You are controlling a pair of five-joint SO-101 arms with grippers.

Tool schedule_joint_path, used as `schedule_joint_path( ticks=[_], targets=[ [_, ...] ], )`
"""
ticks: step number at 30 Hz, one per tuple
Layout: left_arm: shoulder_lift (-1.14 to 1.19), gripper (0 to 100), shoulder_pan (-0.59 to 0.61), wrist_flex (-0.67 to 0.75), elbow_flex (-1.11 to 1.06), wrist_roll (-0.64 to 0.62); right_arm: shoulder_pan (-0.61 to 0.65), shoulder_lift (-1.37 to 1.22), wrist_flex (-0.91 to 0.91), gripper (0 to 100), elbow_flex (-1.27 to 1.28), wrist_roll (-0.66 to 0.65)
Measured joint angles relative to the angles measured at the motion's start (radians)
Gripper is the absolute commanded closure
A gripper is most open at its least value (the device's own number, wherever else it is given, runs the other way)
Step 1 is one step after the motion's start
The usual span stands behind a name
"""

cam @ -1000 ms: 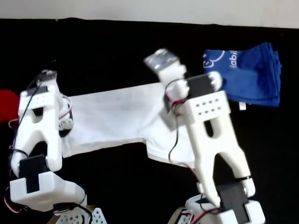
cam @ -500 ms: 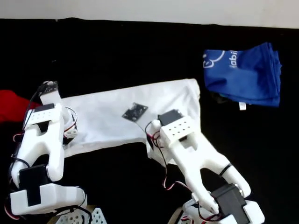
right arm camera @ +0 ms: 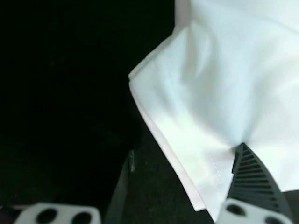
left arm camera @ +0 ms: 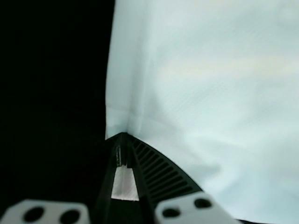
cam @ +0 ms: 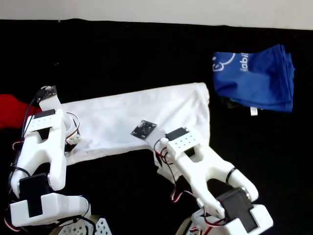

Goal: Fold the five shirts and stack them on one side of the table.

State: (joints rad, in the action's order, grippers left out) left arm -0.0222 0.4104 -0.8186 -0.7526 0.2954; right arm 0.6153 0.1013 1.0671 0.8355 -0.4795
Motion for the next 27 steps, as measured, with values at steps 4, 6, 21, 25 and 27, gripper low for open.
schedule_joint_path(
  ticks=[4,6,21,25,27],
  targets=[
    [0.000,99,0.000,0.000,0.000,0.000,-0.008,-0.084,-0.003,74.2,-0.031,0.000],
    [0.000,99,0.000,0.000,0.000,0.000,-0.011,-0.095,-0.005,83.6,-0.038,0.000],
    [0.000,99,0.000,0.000,0.000,0.000,-0.126,-0.135,0.100,99.3,-0.209,0.002],
    [0.000,99,0.000,0.000,0.000,0.000,-0.175,-0.149,0.259,99.3,-0.410,-0.040],
    [0.000,99,0.000,0.000,0.000,0.000,-0.201,-0.158,0.310,99.3,-0.517,-0.071]
  ],
)
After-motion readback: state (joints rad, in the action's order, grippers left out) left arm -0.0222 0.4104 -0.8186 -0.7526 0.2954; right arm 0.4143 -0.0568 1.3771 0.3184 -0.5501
